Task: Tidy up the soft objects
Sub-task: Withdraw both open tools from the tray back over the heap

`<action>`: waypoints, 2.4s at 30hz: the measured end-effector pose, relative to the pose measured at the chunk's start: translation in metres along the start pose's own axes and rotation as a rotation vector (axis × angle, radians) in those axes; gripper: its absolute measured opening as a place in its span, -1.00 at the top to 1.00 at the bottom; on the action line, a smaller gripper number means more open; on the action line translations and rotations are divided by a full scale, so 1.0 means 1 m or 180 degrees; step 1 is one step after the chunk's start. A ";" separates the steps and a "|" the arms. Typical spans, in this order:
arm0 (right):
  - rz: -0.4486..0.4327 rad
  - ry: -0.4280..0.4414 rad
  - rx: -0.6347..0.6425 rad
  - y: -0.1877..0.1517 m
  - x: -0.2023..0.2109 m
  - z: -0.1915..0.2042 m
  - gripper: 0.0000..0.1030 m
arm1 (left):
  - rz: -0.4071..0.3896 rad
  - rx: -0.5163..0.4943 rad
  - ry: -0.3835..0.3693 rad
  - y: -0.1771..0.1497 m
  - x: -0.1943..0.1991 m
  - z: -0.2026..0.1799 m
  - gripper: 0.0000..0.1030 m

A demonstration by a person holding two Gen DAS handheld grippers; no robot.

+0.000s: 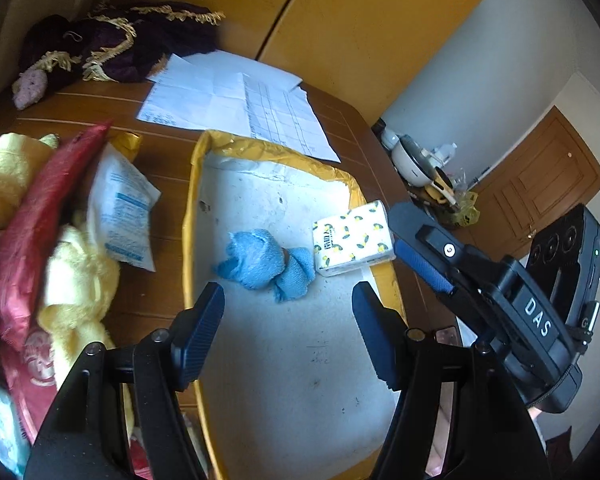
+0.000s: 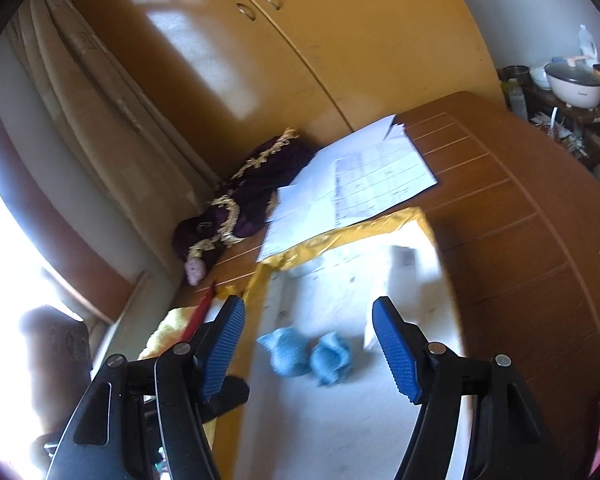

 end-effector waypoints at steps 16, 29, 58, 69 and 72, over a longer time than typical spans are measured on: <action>-0.0057 -0.0220 0.0166 -0.012 0.014 0.037 -0.37 | -0.0273 0.0173 -0.0026 -0.007 0.031 0.024 -0.27; 0.0188 0.0118 0.0369 -0.033 -0.004 0.073 -0.37 | -0.0605 0.0291 0.0221 -0.020 0.068 0.053 -0.27; 0.0627 0.0518 0.0378 -0.060 -0.030 0.100 -0.24 | -0.0874 0.0525 0.0436 -0.039 0.097 0.093 -0.27; 0.0682 0.0584 0.0405 -0.066 -0.033 0.105 -0.24 | -0.0935 0.0561 0.0452 -0.040 0.104 0.098 -0.27; 0.0705 0.0602 0.0392 -0.067 -0.033 0.104 -0.24 | -0.0913 0.0562 0.0451 -0.041 0.104 0.097 -0.27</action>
Point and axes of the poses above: each gripper's, at about its wrist camera, not at the fingertips, and x roughly against the way its jaws point, z to its left, y to its top, the point moved 2 cm from there along -x, roughly the way its jaws point, and after that the axes turned 3 degrees about x, right-handed, at the moved point
